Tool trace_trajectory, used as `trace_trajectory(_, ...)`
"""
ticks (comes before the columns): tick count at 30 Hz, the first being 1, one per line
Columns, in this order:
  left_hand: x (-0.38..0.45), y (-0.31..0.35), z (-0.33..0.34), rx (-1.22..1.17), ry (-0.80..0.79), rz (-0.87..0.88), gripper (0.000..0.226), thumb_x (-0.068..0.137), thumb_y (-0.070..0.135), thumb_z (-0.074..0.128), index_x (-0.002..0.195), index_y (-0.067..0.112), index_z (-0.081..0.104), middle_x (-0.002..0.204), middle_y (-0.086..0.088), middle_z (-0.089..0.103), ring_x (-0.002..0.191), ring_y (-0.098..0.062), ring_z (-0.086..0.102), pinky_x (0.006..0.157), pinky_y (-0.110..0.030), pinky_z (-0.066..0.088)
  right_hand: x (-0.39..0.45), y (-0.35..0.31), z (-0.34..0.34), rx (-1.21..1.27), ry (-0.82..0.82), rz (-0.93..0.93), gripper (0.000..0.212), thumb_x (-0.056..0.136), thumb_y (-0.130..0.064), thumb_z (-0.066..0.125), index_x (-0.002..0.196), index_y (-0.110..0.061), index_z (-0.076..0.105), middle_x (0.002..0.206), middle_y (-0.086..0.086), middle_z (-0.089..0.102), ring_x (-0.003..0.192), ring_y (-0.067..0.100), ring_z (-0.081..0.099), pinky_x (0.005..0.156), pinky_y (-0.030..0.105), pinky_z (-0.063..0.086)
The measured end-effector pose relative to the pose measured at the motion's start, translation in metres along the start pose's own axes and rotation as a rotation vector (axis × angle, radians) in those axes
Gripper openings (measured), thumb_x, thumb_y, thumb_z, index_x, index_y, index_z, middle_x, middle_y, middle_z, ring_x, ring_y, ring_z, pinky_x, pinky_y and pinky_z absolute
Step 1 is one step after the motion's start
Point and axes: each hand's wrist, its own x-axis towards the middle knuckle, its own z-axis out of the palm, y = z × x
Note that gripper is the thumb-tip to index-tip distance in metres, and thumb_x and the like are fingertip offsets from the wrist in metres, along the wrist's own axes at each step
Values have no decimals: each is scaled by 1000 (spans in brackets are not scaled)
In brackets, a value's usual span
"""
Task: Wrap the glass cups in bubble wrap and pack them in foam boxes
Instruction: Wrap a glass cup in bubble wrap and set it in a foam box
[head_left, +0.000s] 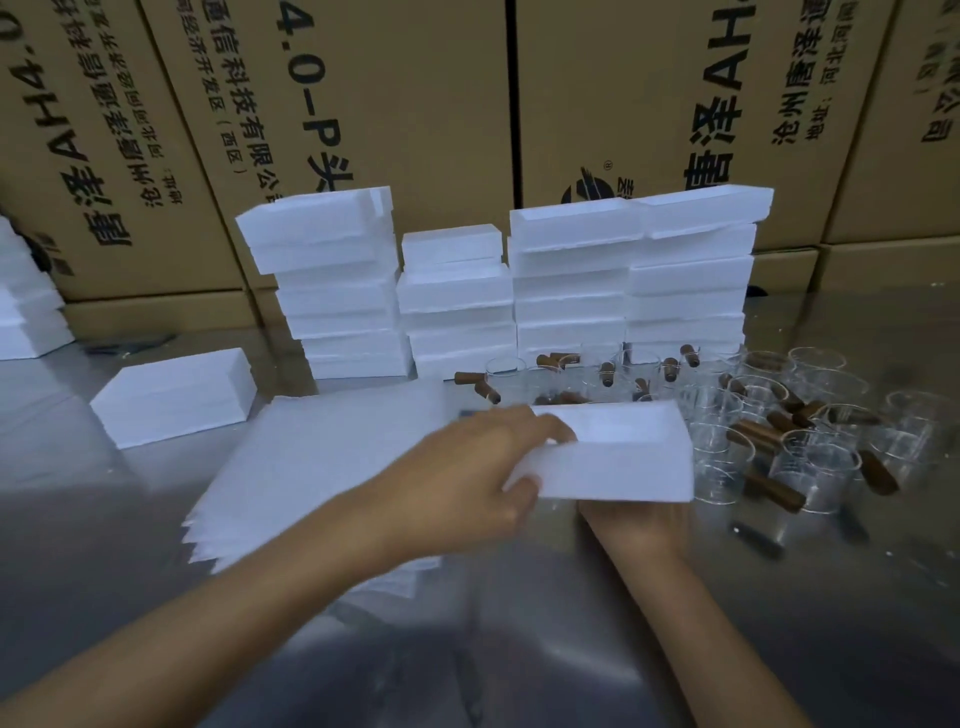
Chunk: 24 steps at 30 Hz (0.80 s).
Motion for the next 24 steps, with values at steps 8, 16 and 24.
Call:
trace_trajectory(8,-11,-7,43,-55,-40,-113,39,99,25,48,138,32,43,131,13,49,118,-13,49,98,-36,44,-4,-5,-34,-283,-89,-122,6,84,-15,63,87,-15,57,79,11,64,81,38,62,65,38,50)
trace_trajectory(16,-26,-6,54,-59,-104,-73,40,100,31,51,139,36,44,133,18,50,120,0,43,97,-15,33,0,19,-76,-180,22,-165,10,98,-22,47,108,-25,46,69,1,62,62,21,54,60,37,40)
trace_trajectory(24,-5,-47,-4,-63,450,-295,21,93,4,56,111,12,62,102,-3,56,93,-9,55,77,-18,38,10,25,-106,-468,-194,-4,35,97,-32,51,72,-10,58,70,5,64,74,26,63,61,31,41)
